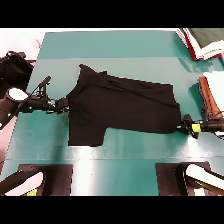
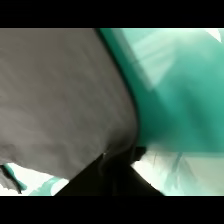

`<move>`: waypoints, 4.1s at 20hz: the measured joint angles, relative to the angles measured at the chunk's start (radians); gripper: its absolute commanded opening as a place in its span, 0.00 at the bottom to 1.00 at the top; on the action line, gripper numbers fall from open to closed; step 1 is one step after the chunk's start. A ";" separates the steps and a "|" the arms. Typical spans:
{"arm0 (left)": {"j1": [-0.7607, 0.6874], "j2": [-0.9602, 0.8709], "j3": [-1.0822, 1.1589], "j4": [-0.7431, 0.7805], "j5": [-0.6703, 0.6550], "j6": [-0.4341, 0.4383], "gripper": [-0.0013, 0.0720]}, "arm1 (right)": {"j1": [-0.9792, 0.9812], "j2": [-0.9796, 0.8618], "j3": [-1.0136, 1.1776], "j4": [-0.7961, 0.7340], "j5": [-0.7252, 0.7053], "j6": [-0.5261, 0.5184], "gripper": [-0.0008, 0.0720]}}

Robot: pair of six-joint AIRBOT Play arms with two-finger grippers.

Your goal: Fold the shirts.

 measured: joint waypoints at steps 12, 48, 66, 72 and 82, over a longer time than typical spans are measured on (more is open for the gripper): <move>0.000 0.367 0.602 0.036 -0.077 -0.034 0.05 | 0.204 0.355 0.721 0.021 0.049 -0.027 0.04; 0.003 -0.496 0.804 0.216 -0.163 -0.067 0.05 | 0.432 -0.491 1.255 -0.324 0.257 0.172 0.03; 0.005 -0.189 0.330 0.398 -0.283 -0.156 0.84 | 0.402 -0.222 0.805 -0.362 0.219 0.101 0.63; 0.001 0.160 -0.140 0.405 -0.272 -0.232 0.84 | 0.396 -0.020 0.641 -0.362 0.160 0.090 0.63; 0.002 0.296 -0.419 0.180 -0.145 -0.261 0.84 | 0.449 0.077 0.600 -0.360 0.143 0.087 0.62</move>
